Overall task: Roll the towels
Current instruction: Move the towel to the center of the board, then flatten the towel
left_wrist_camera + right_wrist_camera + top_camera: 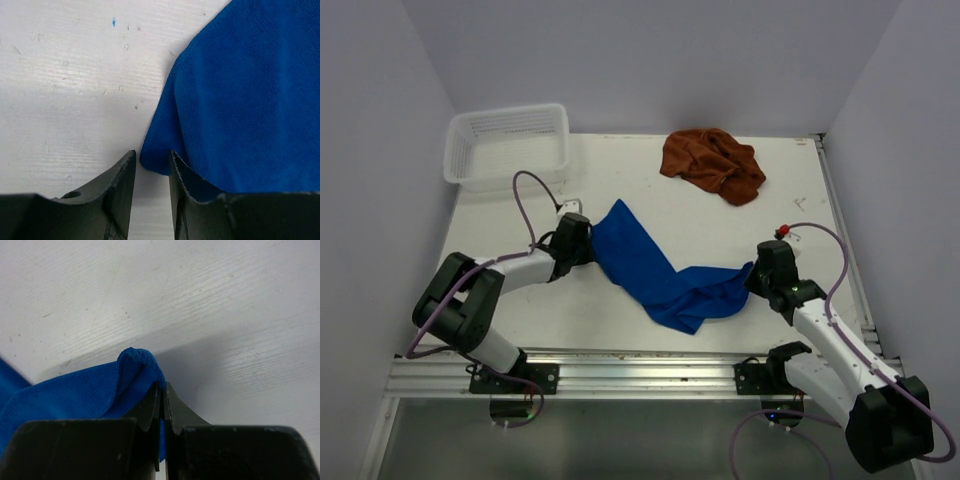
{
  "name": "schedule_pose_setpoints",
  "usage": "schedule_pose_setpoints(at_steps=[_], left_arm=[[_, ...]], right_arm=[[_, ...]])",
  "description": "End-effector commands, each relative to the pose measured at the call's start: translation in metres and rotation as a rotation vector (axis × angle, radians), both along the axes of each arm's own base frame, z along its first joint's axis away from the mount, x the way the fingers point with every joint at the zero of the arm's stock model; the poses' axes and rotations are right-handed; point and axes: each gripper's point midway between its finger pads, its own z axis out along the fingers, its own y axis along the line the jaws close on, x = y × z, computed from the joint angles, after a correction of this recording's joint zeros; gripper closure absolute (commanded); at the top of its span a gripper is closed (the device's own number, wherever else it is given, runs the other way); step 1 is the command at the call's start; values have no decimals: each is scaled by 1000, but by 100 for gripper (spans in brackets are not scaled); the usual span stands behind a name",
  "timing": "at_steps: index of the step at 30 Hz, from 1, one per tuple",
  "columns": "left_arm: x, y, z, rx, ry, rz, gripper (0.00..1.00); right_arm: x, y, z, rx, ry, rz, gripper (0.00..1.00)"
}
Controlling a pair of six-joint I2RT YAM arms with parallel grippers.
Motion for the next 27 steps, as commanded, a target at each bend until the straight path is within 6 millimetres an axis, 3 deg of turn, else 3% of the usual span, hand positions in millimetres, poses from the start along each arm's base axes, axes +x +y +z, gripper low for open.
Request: schedule_pose_setpoints(at_steps=[1,5,8,9,14,17,21,24,27], left_arm=[[6,2,-2,41,-5,20,66],[7,-3,-5,41,0,8,71],[6,-4,-9,61,11,0,89],[5,-3,-12,66,20,1,100],[3,-6,-5,47,16,-5,100],[4,-6,20,21,-23,9,100],[6,2,86,-41,-167,56,100],[1,14,123,-47,-248,96,100],[-10,28,145,-52,-296,137,100]], right_arm=[[8,1,4,15,-46,7,100],[7,2,1,22,-39,12,100],[7,1,2,17,-40,14,100],[7,0,3,17,-43,12,100],[8,3,6,26,-48,25,100],[12,7,12,35,-58,41,100],[26,14,31,51,-111,72,100],[41,26,42,75,-113,115,100],[56,40,51,102,-118,171,100]])
